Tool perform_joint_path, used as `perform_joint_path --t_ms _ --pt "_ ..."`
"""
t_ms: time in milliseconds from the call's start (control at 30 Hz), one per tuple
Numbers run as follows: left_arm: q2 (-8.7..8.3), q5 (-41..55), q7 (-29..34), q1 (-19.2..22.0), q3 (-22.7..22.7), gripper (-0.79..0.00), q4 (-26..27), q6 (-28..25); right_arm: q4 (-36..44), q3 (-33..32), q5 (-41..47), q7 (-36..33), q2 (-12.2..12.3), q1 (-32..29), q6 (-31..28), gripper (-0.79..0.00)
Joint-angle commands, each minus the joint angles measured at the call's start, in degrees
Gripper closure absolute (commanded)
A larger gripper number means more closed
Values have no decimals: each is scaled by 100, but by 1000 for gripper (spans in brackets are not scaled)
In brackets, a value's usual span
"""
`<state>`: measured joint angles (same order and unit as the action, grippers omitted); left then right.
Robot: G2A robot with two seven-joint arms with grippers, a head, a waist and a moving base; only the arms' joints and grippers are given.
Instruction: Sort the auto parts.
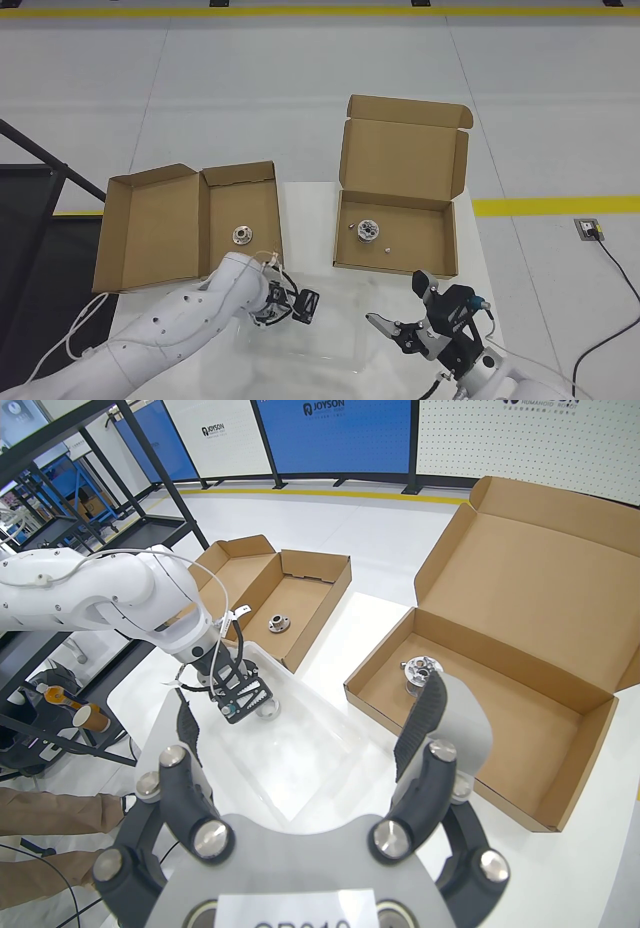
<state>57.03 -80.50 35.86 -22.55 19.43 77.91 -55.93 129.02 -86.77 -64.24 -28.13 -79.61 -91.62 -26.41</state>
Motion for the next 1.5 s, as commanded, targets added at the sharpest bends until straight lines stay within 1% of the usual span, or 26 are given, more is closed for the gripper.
perform_joint_path --t_ms 0,33,100,200,300,433,500,567,633,900,1000,1100,1133,1267,1467 --pt "11 -57 -22 -16 20 -397 3 -6 0 0 0 0 0 0 0 -785" --pt "20 -85 -29 -20 27 -419 2 -19 0 0 0 0 0 0 0 -785" --pt "47 -183 25 -25 35 -486 -33 36 0 0 0 0 0 0 0 -785" --pt "106 -200 -23 -31 37 -514 -77 2 0 0 0 0 0 0 0 -785" --pt "177 -242 -53 -10 30 -591 -148 -40 0 0 0 0 0 0 0 -785" --pt "275 -262 -193 41 31 -554 -294 -134 0 0 0 0 0 0 0 -785" --pt "330 -270 -294 63 12 -557 -386 -207 0 0 0 0 0 0 0 -785" --pt "385 -296 -390 102 -49 -536 -499 -207 0 0 0 0 0 0 0 -785" --pt "444 -285 -516 149 -149 -514 -617 -207 0 0 0 0 0 0 0 -785" --pt "680 -257 -920 479 -662 -505 -1171 -207 0 0 0 0 0 0 0 -785" --pt "749 -241 -1057 604 -832 -471 -1353 -207 0 0 0 0 0 0 0 -785" --pt "808 -210 -1195 705 -969 -354 -1490 -207 0 0 0 0 0 0 0 -785" --pt "826 -220 -1216 711 -969 -342 -1525 -207 0 0 0 0 0 0 0 -785" --pt "888 -295 -1277 714 -969 -326 -1615 -207 0 0 0 0 0 0 0 -785" --pt "959 -409 -1316 707 -969 -329 -1758 -207 0 0 0 0 0 0 0 -785"
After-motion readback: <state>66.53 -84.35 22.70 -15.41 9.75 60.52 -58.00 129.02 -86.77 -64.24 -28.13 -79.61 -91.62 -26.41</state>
